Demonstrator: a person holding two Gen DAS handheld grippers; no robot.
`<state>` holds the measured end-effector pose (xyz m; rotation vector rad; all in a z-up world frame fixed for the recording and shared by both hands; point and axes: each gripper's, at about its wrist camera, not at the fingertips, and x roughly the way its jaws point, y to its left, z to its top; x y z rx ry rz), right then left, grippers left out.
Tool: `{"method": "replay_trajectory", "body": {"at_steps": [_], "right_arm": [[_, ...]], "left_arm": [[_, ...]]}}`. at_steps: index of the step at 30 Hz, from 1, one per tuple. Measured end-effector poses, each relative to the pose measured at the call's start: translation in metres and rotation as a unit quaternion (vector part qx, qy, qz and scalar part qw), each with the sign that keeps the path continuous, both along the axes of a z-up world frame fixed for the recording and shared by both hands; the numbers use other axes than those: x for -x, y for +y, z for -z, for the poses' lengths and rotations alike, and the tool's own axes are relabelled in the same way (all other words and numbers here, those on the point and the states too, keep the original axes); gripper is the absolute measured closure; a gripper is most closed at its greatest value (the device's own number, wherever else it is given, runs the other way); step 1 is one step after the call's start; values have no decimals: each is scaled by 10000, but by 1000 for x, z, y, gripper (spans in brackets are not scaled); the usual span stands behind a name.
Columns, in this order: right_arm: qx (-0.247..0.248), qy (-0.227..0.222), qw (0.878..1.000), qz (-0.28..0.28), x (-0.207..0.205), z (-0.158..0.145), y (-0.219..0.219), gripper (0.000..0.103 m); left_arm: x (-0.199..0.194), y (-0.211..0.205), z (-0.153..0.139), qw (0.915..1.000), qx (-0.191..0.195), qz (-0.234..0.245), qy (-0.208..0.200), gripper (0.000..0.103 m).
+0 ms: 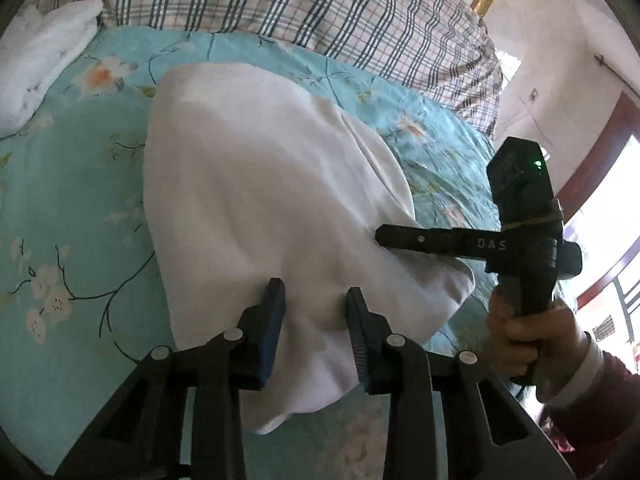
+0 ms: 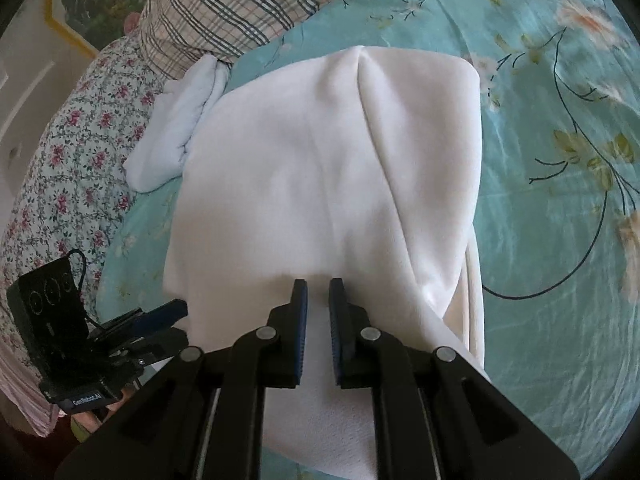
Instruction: Fold large clothes
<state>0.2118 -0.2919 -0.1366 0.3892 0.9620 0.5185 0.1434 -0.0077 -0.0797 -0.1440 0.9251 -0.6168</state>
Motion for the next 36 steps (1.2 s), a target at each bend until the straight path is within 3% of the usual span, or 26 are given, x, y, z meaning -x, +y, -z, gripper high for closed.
{"method": "replay_trajectory", "body": {"at_steps": [5,9,13,17,19,21,23,27,33,36], "right_arm": [[-52,29,10000,24,-2,-1,-2,93],[42,-241,9997,-10,-8,-19,1,91],[73,-441,9990,25,-29,-42,13,91],[347,-489,9981,152,-54,-41,22,91],[688,-416,9963,315,-65,-30,21,91],[484,-199,9981,335,-76,-9,13,94],[229,-188,9987,420,-78,-5,3,96],[244,-237,9983,481,-65,-15,-1,92],[307,-441,9980,328,-9,-37,-7,92],[493,-408,9977,242,16,-32,-8,92]], "left_arm": [[-2,2,-3,9999,-92,-85,-67,73],[5,3,-37,9989,-182,-76,-422,72],[-12,18,-59,9957,-46,-621,-680,64],[-46,21,-42,9950,-187,-886,-418,64],[-59,14,-22,9940,-586,-909,-184,65],[-66,5,-6,9920,-918,-854,-144,63],[-65,1,-5,9910,-1009,-851,-221,63],[-64,5,-10,9921,-907,-836,-209,64],[-17,16,-37,9943,-713,-696,-391,63],[7,15,-37,9935,-750,-718,-461,52]]}}
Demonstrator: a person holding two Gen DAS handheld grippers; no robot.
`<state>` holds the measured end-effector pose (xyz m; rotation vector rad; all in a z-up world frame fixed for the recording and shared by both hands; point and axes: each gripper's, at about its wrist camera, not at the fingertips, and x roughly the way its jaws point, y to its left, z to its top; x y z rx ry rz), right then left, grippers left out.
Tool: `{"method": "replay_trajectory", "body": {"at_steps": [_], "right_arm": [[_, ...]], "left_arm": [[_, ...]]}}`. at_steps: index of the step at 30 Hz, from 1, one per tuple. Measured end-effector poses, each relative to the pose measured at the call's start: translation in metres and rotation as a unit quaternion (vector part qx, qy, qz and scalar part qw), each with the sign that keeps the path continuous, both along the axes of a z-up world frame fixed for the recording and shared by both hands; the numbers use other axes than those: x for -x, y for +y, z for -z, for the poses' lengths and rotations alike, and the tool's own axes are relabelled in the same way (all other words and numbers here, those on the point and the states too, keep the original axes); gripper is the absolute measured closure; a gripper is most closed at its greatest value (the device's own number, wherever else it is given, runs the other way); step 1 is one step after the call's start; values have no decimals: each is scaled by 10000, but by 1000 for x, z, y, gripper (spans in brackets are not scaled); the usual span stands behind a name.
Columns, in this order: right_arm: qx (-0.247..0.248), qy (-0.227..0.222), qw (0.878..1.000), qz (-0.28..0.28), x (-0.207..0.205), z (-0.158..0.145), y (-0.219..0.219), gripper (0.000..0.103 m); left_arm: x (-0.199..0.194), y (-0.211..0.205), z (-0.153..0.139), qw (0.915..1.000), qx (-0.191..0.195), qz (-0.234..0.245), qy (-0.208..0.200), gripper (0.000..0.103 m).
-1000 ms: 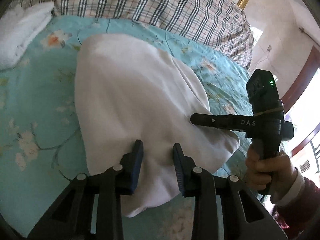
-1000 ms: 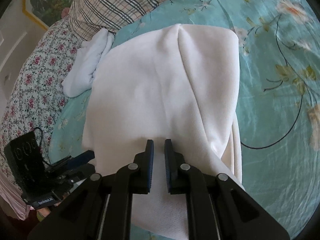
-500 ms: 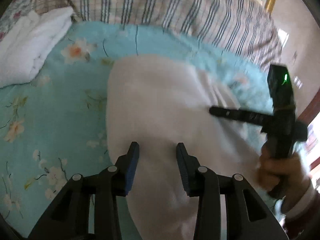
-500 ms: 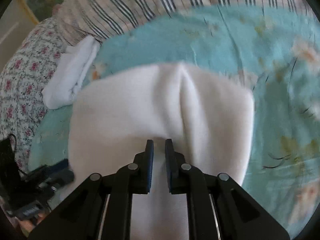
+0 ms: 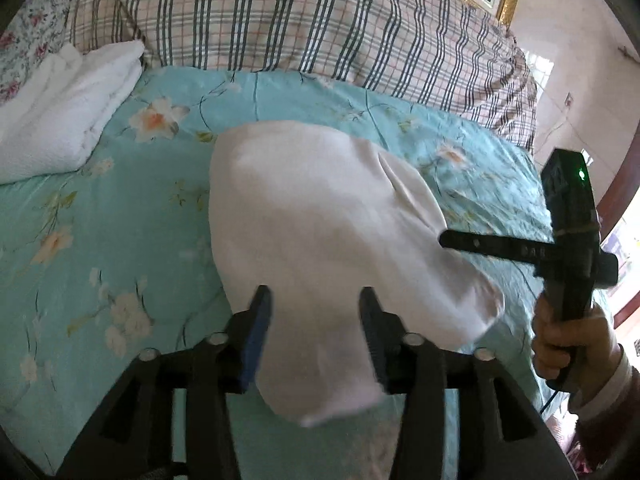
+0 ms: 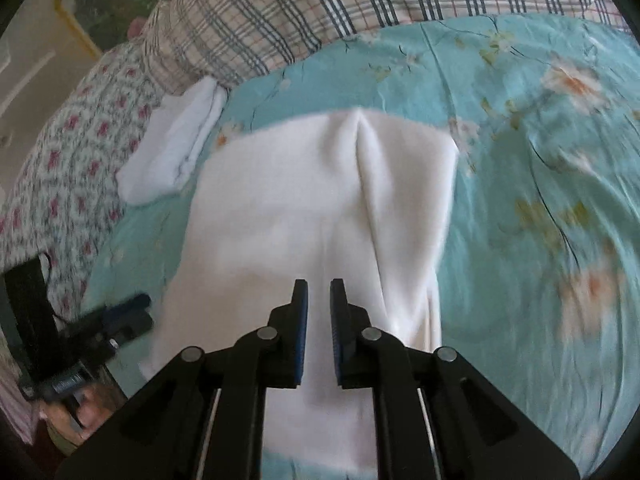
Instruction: Fold large clothes
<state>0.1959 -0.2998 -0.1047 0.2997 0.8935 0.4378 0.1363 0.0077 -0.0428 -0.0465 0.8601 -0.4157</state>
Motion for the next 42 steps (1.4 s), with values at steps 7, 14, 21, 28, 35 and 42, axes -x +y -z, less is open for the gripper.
{"method": "replay_trajectory", "body": {"at_steps": [7,14,21,28,35,42], "right_arm": [[156,269,9994,181,23,36,-14,92],[145,211,9992,308,27,25,-15,92],[102,-32,9977,670,15,11,-25,46],[-48,223,9973,700,-19,19,-18,46],[-218,47,9974,678,-23,7,-17,94],[119,524,9958,746,-29,29,-24,87]], "left_arm": [[11,-4,24,9994,-251,-217,103,40],[8,-5,23,9989,-296,-312,188,38],[7,-4,24,9987,-271,-347,247,38],[8,8,-8,9989,191,-422,107,34],[-16,4,8,9973,51,-626,389,34],[-27,-7,22,9965,-68,-603,572,34]]}}
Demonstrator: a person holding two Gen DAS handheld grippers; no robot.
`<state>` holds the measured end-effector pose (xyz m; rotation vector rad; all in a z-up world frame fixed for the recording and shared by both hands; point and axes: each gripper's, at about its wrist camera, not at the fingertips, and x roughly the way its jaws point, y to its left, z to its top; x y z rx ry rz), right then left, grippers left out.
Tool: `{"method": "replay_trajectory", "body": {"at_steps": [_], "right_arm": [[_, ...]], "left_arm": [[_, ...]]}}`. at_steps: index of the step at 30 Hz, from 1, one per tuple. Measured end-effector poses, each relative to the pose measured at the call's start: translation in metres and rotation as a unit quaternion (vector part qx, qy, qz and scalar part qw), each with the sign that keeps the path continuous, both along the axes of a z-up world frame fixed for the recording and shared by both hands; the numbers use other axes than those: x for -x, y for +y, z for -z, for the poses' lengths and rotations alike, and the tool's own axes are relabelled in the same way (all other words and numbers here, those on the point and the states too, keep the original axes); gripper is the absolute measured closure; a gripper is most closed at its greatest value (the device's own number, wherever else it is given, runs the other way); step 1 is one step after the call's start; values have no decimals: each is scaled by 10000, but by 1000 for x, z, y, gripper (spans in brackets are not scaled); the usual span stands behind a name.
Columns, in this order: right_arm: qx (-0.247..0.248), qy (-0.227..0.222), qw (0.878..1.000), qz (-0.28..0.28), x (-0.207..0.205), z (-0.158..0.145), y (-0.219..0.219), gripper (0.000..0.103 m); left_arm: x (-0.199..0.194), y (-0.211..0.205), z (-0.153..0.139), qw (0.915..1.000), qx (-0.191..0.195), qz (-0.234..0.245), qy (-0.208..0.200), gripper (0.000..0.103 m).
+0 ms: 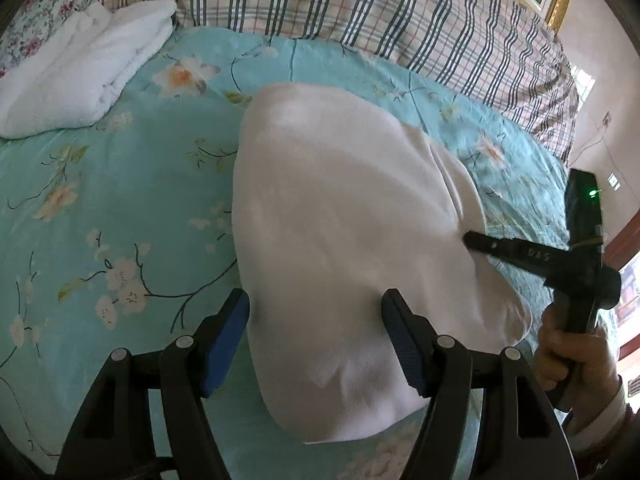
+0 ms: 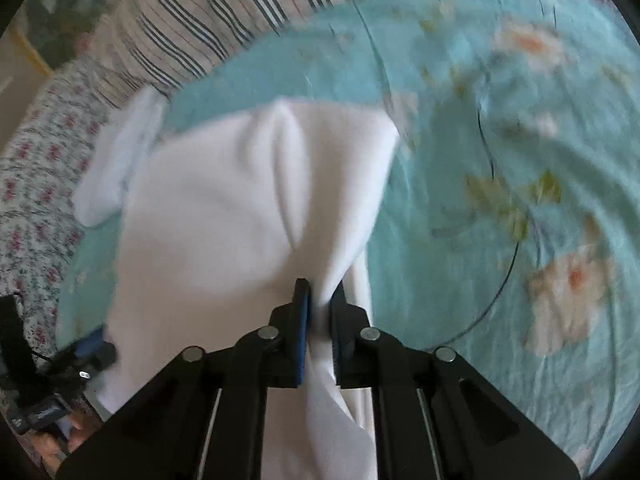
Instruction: Fold large clothes
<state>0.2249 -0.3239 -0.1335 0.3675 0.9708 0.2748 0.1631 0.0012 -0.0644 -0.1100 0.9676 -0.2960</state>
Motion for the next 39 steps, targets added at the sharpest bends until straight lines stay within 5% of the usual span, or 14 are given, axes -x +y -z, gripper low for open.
{"method": "replay_trajectory", "body": {"at_steps": [5,7,9,12,14,28,36,39], "right_arm": [[759,-849,9925,448,23,-41,7,81],[697,-1090,9915,139,25,-51,17,81],[543,-910,9938,-349,17,-46,31,81],[747,-351,9958,-400,-4,-18,38,81],[460,-167,9981,-376,-15,-2,33,81],[285,-229,9987,-352,-16,0,28,81],[417,-523,9964,-521,47,-22,33,79],[849,-331,9940,-611,60,-9,34,77]], "left_arm": [[-1,-2,0,10000,-95,9,11,32],[-2,-1,1,10000,-68,-9,40,32],[-2,-2,2,10000,-62,-22,57,32],[-2,-3,4,9999,-117,-44,53,29],[-4,-5,5,9999,-144,-24,68,28],[-7,-6,12,9996,-240,-160,33,20],[-3,-3,10,9993,-337,-189,7,20],[-1,-5,12,9990,-406,-166,-84,19]]}}
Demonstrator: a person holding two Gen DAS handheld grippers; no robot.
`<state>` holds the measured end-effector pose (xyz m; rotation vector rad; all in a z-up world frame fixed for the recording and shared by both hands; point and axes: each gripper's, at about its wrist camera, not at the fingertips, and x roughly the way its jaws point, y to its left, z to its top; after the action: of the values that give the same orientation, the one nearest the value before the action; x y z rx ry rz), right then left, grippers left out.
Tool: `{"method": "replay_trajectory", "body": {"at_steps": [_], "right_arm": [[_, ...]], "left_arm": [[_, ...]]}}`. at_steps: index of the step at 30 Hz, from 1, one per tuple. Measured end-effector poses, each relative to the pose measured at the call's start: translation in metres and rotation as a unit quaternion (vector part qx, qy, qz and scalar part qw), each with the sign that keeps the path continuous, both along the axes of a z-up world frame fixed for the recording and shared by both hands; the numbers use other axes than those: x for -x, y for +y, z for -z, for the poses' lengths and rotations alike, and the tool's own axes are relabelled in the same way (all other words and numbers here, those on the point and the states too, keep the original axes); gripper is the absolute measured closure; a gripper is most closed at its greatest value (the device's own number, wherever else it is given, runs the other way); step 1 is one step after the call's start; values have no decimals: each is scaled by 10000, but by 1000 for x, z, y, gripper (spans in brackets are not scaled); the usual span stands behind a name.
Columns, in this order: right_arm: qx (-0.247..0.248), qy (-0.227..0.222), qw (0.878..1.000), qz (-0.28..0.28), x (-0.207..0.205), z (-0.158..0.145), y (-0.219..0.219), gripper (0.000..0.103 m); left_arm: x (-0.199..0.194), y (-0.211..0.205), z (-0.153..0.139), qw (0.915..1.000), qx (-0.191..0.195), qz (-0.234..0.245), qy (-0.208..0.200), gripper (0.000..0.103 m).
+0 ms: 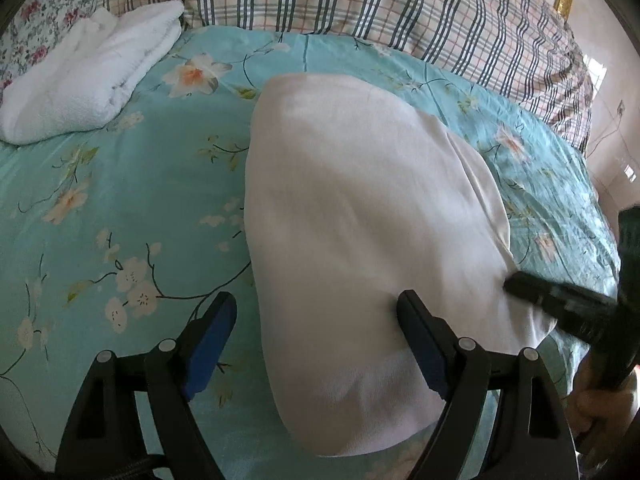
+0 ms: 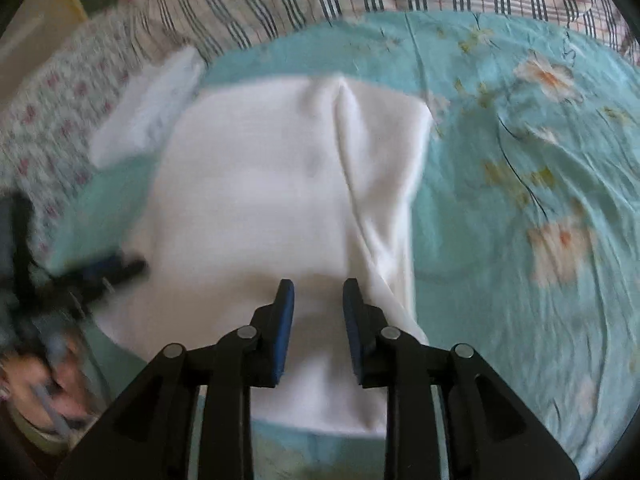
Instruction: Fold large clothes
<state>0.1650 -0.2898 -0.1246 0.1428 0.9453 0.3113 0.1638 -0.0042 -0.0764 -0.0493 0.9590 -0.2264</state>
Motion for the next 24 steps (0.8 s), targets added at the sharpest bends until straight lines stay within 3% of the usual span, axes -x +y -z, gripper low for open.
{"method": "replay_trajectory", "body": {"at_steps": [4,8,24], "right_arm": [[-232,89,9996,95,0,8,-8,77],[-119,38,9999,105,2,5,-4,77],[-349,-192,9991,123,54,-17,-16,71]], "left_arm": [[0,0,1,10000,-56,22,-35,18],[5,4,-5,10000,-40,-19,-60,18],[58,13,-23,9996,-254,40,-127,19]]}}
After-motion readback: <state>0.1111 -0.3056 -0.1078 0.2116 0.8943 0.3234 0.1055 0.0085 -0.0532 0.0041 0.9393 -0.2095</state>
